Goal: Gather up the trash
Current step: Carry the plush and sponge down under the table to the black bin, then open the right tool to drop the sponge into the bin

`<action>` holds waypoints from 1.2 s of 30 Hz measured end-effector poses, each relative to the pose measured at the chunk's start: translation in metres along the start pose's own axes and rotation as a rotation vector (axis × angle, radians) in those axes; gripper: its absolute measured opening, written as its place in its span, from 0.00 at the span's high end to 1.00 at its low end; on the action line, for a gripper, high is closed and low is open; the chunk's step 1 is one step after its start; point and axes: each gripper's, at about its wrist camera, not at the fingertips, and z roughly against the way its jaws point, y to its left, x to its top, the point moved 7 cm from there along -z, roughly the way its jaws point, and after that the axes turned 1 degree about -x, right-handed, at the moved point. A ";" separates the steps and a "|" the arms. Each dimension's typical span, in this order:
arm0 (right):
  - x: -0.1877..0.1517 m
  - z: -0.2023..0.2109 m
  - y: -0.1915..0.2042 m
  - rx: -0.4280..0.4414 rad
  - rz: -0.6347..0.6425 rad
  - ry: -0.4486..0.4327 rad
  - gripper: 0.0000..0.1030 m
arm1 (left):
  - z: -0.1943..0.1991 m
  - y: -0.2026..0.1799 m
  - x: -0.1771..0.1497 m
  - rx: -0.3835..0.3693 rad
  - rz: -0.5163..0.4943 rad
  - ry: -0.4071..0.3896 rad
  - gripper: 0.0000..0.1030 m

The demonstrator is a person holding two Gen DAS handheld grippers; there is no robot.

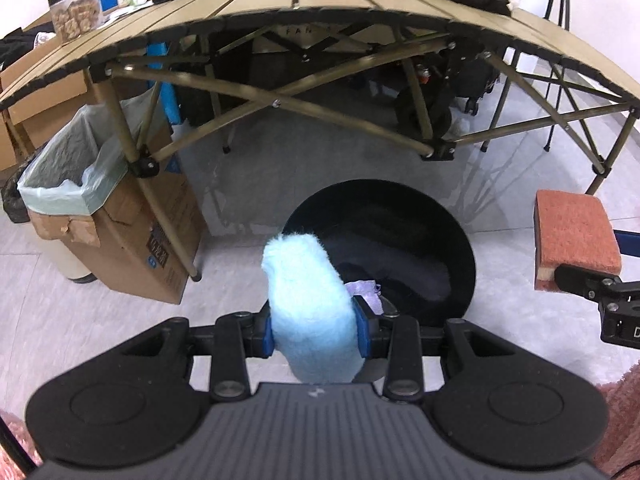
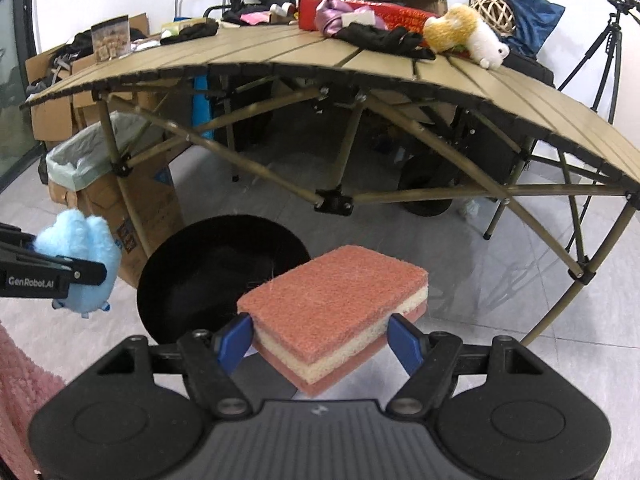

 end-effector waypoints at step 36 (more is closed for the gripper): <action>0.020 -0.067 0.078 0.133 0.109 0.066 0.29 | -0.022 0.043 -0.011 0.083 0.109 0.088 0.64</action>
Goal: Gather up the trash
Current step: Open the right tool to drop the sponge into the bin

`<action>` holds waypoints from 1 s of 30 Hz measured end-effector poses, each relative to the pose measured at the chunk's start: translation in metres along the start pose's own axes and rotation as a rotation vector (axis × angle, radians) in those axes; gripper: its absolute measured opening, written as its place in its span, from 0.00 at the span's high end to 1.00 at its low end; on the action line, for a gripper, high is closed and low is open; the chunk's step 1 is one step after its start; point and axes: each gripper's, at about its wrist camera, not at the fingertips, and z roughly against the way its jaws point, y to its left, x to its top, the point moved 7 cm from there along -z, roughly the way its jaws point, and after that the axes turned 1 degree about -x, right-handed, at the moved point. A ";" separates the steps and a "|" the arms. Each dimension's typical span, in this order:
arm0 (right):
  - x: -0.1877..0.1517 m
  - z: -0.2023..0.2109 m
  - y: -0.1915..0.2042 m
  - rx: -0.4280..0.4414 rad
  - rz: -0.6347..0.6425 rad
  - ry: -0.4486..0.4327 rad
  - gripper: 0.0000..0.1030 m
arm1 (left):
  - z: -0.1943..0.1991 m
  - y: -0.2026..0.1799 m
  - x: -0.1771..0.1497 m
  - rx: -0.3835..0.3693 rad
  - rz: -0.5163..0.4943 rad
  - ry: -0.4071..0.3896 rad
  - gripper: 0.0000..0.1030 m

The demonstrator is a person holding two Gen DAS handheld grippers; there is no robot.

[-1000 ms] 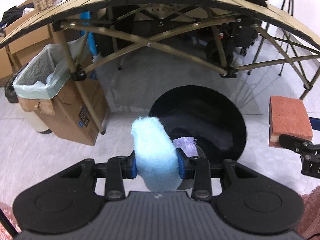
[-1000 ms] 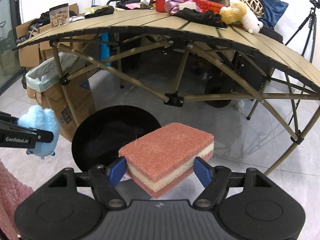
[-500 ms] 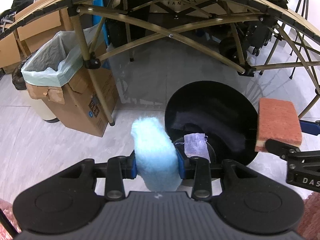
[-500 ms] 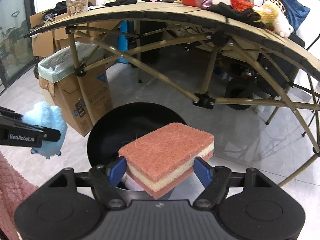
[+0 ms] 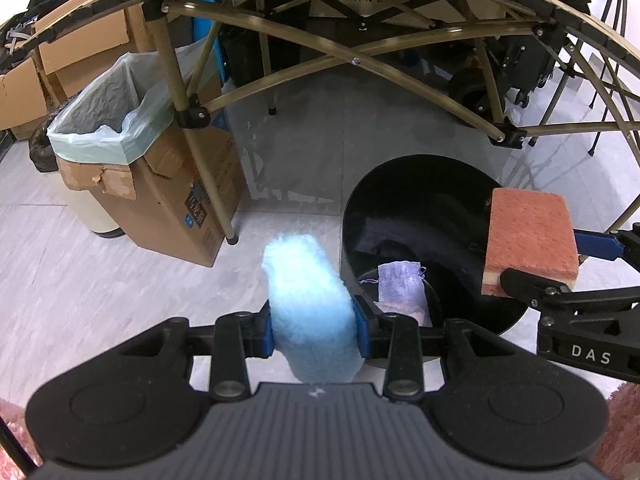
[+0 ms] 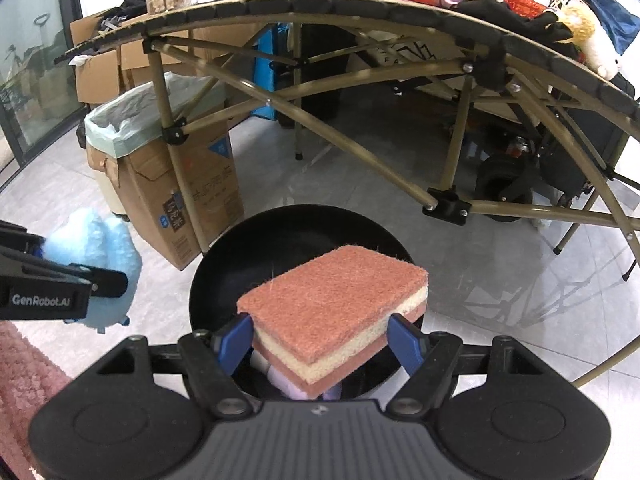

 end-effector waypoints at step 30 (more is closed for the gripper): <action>-0.001 -0.018 -0.007 -0.027 -0.061 0.056 0.00 | 0.000 0.001 0.000 0.001 -0.006 -0.001 0.64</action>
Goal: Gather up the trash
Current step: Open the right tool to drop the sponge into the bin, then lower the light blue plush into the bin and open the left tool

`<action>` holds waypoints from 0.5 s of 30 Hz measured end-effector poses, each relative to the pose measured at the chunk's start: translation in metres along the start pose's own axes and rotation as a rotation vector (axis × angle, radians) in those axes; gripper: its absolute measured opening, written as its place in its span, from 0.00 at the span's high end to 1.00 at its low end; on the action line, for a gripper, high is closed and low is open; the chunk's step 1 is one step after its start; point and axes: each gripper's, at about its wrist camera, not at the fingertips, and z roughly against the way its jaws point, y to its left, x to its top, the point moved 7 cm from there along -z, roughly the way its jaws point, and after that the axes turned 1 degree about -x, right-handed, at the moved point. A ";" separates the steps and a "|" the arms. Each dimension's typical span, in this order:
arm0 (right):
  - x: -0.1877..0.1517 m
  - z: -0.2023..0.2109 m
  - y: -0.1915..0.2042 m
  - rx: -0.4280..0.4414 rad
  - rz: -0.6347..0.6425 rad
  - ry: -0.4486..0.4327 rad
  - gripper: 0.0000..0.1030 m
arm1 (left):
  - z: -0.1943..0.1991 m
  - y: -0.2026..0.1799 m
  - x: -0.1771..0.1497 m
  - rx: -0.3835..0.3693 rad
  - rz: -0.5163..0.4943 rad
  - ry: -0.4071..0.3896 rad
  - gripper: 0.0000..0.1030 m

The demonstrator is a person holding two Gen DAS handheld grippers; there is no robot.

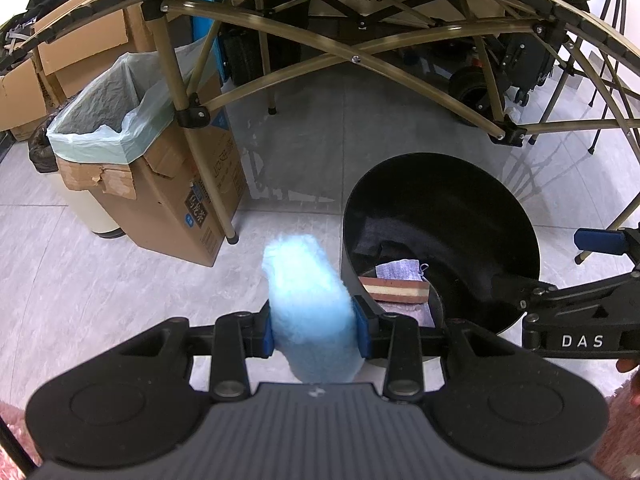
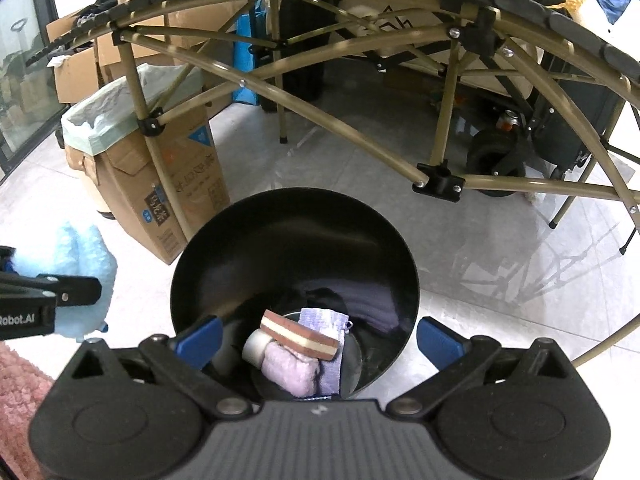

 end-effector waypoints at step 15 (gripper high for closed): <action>-0.001 0.015 -0.033 -0.082 -0.077 -0.009 0.00 | -0.007 -0.033 0.009 -0.012 -0.068 -0.002 0.64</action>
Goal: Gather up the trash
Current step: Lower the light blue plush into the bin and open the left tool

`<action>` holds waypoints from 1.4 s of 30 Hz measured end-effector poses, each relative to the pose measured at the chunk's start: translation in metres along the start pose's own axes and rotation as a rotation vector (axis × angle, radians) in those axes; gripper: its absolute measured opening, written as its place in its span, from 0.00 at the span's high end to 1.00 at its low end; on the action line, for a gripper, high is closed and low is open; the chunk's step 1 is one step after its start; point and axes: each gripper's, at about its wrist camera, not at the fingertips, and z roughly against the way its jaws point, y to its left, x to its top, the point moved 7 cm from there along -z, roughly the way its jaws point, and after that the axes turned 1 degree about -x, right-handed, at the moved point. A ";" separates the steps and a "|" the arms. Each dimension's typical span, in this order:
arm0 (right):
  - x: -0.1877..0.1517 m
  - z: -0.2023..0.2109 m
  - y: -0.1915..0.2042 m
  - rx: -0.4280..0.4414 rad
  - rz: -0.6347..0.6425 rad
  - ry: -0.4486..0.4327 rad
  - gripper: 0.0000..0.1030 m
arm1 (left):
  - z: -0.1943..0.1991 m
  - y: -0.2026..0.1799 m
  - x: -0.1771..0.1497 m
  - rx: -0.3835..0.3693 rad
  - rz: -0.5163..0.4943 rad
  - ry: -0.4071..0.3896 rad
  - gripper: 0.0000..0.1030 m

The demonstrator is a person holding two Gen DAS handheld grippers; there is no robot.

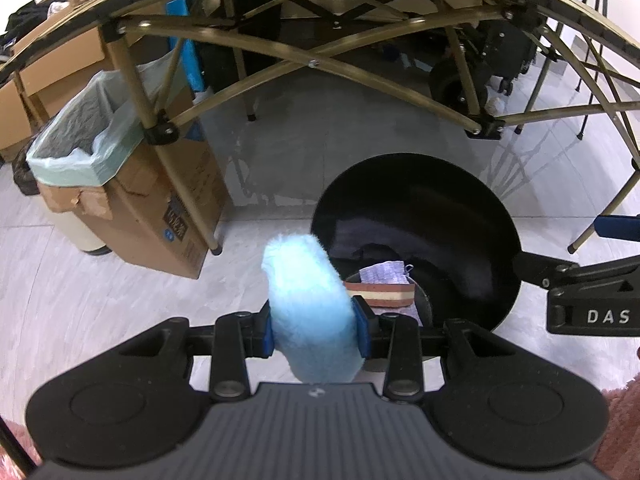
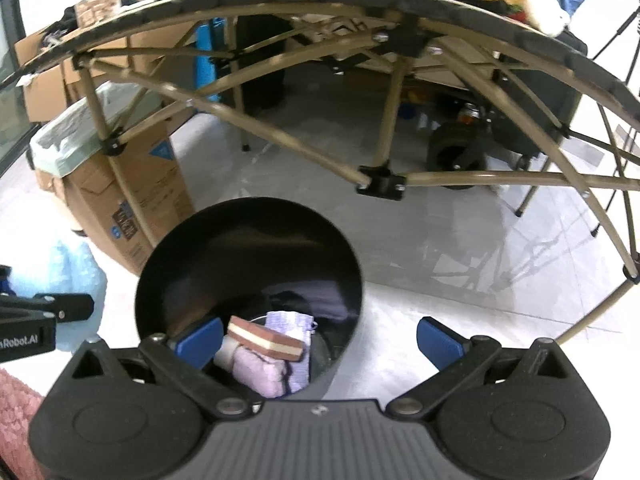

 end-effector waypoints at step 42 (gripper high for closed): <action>-0.029 0.031 -0.149 -0.226 -0.390 -0.032 0.00 | -0.071 -0.106 0.055 -0.128 0.088 0.289 0.64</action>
